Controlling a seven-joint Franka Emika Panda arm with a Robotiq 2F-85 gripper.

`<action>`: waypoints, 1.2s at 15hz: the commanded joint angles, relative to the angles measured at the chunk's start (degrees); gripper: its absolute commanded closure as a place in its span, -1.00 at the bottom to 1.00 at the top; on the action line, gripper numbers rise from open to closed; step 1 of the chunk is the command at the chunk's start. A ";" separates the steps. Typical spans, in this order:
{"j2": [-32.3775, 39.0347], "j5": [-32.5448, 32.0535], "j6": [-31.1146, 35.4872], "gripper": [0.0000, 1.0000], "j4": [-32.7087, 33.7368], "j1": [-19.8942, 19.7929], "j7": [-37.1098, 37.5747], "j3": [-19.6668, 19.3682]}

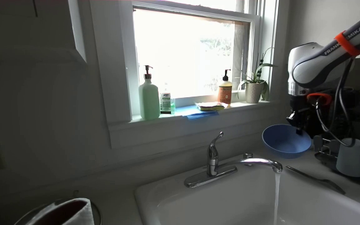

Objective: Put the blue bowl under the running water and pour out its contents into the sink twice and then put the bowl back on the sink

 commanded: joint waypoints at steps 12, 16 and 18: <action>20.75 17.37 -14.32 0.98 25.03 -10.26 0.76 -0.64; 24.77 16.69 -15.51 0.98 29.20 -11.35 1.26 -0.31; 26.65 16.46 -15.71 0.98 31.04 -11.57 1.65 -0.32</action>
